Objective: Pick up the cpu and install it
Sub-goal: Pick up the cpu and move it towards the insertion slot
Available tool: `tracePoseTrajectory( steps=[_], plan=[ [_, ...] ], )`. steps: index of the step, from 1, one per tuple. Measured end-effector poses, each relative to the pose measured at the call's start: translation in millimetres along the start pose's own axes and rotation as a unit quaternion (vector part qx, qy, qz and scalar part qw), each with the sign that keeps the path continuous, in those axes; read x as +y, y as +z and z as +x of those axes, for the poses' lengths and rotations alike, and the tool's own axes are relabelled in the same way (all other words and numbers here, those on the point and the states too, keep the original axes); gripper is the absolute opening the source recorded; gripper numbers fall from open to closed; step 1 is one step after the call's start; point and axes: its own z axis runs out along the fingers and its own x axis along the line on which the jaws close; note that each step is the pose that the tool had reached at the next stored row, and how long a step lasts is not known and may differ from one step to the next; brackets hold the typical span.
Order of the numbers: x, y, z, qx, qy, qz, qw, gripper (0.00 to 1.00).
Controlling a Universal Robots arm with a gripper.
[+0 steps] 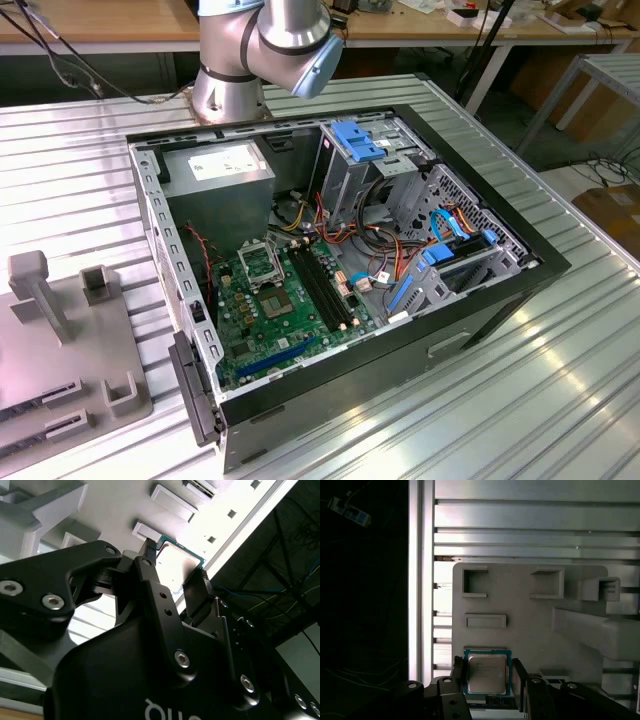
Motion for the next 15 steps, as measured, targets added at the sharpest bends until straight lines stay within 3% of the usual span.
tracePoseTrajectory(
  steps=[15],
  plan=[
    [0.0,-10.6,0.4,-0.0001,0.0,-0.0001,1.0,0.47]
  ],
)
